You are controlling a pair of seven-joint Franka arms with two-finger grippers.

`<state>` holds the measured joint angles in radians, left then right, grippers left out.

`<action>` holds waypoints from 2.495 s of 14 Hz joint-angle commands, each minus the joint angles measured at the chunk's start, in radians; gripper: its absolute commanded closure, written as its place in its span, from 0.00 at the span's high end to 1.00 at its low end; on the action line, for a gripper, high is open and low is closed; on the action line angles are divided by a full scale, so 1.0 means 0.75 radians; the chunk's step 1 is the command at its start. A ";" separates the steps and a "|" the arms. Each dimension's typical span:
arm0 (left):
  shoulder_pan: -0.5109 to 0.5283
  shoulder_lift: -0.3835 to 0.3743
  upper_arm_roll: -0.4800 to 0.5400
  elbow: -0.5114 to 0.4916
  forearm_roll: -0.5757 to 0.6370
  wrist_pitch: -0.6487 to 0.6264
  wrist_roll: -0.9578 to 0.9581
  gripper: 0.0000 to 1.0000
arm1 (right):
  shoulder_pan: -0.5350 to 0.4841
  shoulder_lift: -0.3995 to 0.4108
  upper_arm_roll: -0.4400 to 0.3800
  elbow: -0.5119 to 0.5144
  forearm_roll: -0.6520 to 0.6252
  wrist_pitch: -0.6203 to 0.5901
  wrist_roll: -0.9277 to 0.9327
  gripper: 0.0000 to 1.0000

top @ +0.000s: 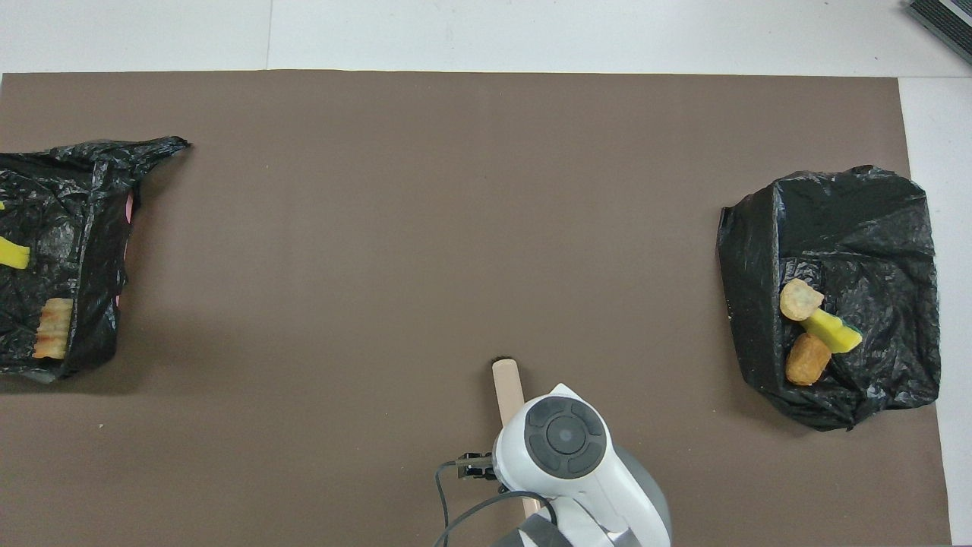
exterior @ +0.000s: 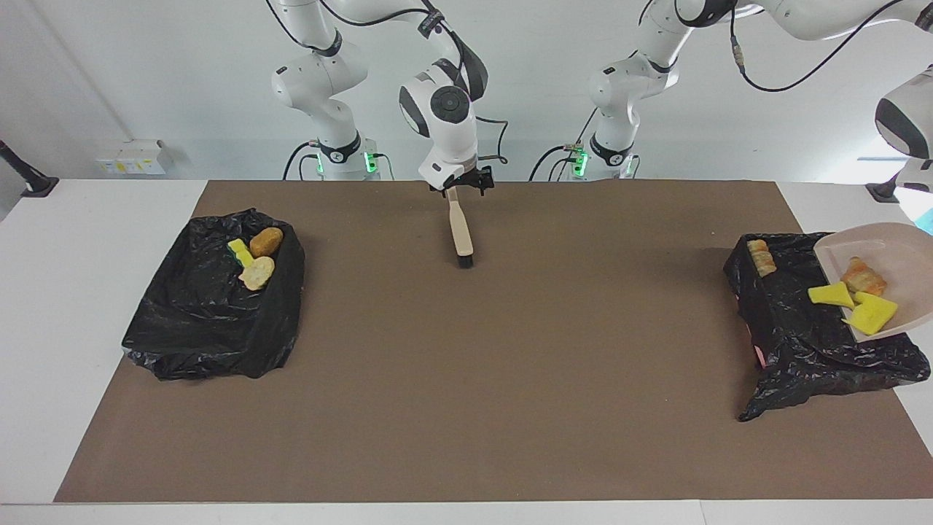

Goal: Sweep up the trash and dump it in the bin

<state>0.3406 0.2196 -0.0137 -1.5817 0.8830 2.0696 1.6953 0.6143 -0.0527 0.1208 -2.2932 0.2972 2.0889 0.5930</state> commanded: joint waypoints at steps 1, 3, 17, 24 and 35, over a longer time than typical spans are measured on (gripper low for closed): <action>-0.090 -0.125 0.016 -0.139 0.249 -0.016 -0.133 0.00 | -0.101 0.015 0.003 0.071 -0.001 -0.006 -0.065 1.00; -0.149 -0.148 0.016 -0.161 0.421 -0.059 -0.194 0.00 | -0.189 0.009 0.000 0.120 -0.008 -0.008 -0.097 1.00; -0.526 -0.248 -0.008 -0.163 -0.264 -0.614 -0.815 0.00 | -0.643 -0.155 -0.010 0.253 -0.316 -0.169 -0.521 1.00; -0.679 -0.250 -0.008 -0.233 -0.809 -0.606 -1.568 0.00 | -0.843 -0.142 -0.008 0.433 -0.384 -0.267 -0.647 1.00; -1.184 0.119 -0.004 0.026 -1.179 -0.414 -2.824 0.00 | -0.985 -0.134 -0.061 0.781 -0.364 -0.642 -0.713 1.00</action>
<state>-0.4921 0.1765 -0.0397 -1.6910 0.0383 1.7523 -0.3332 -0.1087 -0.1665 0.0882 -1.7347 0.0224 1.6322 0.0847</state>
